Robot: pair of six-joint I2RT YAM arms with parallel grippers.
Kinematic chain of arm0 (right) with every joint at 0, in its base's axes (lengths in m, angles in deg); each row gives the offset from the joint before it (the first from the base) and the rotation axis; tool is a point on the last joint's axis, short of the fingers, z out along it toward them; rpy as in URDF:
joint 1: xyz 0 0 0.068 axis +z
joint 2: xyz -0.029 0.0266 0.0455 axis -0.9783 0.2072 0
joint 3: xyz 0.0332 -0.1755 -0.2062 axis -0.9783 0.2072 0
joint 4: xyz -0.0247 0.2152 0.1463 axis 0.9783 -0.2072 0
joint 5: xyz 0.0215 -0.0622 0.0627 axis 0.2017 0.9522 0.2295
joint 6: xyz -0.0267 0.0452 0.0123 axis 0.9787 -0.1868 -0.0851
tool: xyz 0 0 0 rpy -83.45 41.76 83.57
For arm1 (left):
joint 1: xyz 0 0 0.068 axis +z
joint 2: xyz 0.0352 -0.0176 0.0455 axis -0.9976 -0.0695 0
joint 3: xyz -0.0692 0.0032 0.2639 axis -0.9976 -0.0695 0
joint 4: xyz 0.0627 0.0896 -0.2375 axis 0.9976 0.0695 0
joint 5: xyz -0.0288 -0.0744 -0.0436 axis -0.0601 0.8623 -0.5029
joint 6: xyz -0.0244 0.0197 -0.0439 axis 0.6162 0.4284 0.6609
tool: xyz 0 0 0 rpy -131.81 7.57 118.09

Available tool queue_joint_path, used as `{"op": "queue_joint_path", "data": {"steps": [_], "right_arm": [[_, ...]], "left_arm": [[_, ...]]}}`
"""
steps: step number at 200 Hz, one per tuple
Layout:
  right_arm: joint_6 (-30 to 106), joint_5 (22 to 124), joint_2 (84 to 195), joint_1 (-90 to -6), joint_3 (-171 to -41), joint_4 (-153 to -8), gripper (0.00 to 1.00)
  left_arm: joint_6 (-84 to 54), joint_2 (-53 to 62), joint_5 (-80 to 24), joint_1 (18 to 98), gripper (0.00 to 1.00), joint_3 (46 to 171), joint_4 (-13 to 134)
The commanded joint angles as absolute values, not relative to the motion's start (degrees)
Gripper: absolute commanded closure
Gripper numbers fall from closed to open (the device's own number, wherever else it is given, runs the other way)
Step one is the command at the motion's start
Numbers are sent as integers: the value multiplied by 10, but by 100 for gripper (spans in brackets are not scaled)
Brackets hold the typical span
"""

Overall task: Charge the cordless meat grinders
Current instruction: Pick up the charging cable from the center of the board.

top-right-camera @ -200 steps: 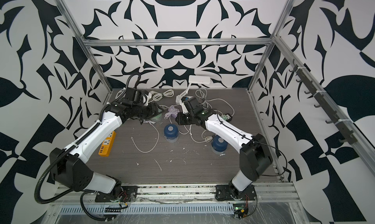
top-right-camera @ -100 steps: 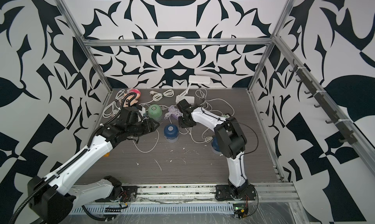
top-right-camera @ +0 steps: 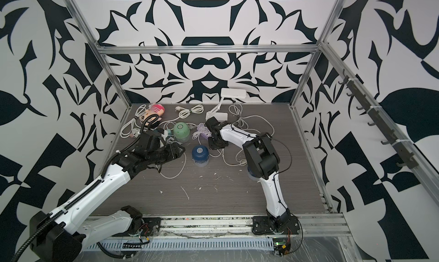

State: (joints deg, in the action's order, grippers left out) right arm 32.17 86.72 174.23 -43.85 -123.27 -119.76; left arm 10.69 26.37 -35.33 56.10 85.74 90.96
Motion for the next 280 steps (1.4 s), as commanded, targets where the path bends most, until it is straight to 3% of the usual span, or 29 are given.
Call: {"op": "queue_joint_path", "data": {"steps": [1,70,140,215,280], "right_arm": [[326,873,1736,-441,-1251,-1207,77],[323,854,1705,-441,-1250,-1200,94],[300,812,1646,-441,-1270,-1208,100],[236,724,1575,-445,-1275,-1187,100],[13,615,1487,-483,-1139,-953,100]], "left_arm": [[113,265,-354,562,26,860,899],[112,264,-351,562,27,869,894],[116,275,-305,562,30,856,831],[201,321,-245,562,32,719,542],[271,281,-248,558,42,666,314]]}}
